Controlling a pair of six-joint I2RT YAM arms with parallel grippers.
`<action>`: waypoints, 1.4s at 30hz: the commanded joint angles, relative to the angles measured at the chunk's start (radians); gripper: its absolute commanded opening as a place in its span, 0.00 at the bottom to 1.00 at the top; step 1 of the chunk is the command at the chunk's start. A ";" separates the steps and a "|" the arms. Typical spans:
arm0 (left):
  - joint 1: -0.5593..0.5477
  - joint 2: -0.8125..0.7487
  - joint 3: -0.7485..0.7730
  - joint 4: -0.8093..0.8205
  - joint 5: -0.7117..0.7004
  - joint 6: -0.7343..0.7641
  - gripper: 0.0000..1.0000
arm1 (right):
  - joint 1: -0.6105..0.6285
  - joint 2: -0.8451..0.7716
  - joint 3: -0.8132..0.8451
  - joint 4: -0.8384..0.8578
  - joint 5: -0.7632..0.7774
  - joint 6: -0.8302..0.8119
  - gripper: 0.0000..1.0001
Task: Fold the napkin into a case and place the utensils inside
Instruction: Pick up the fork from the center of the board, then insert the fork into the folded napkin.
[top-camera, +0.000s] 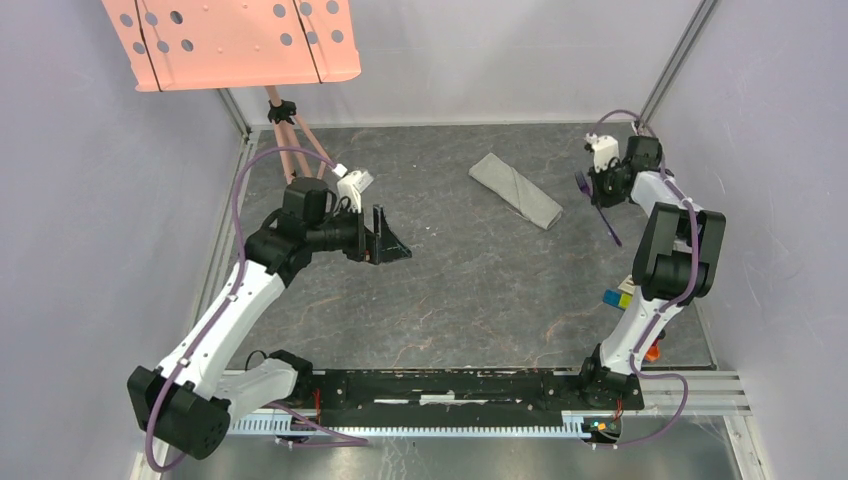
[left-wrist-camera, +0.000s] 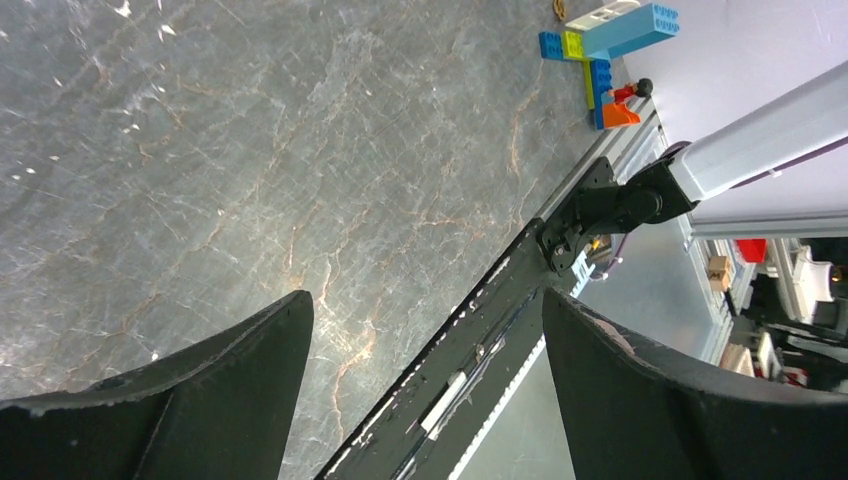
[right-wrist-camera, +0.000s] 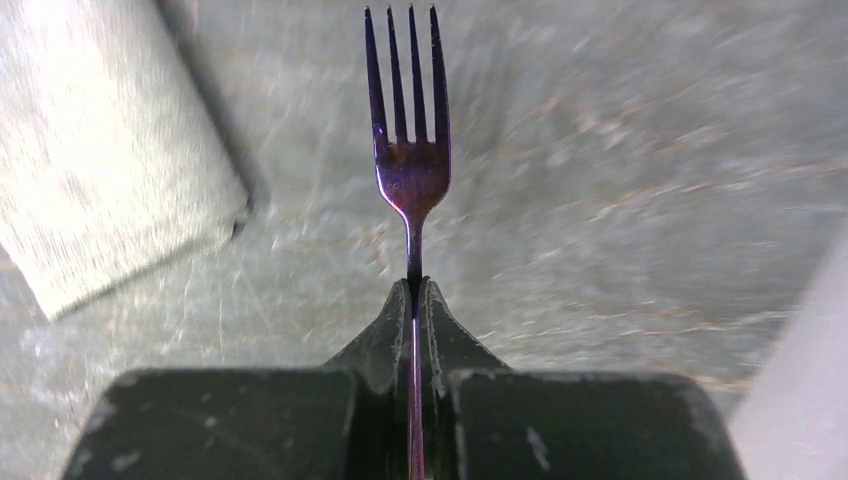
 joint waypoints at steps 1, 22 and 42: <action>-0.002 0.053 -0.037 0.092 0.058 -0.068 0.91 | 0.064 -0.111 0.128 0.154 0.090 0.132 0.00; -0.042 0.424 -0.213 0.842 -0.050 -0.694 0.64 | 0.489 0.244 0.562 0.342 -0.071 0.084 0.00; -0.064 0.342 -0.215 0.709 -0.078 -0.591 0.72 | 0.534 0.332 0.518 0.288 -0.024 -0.037 0.00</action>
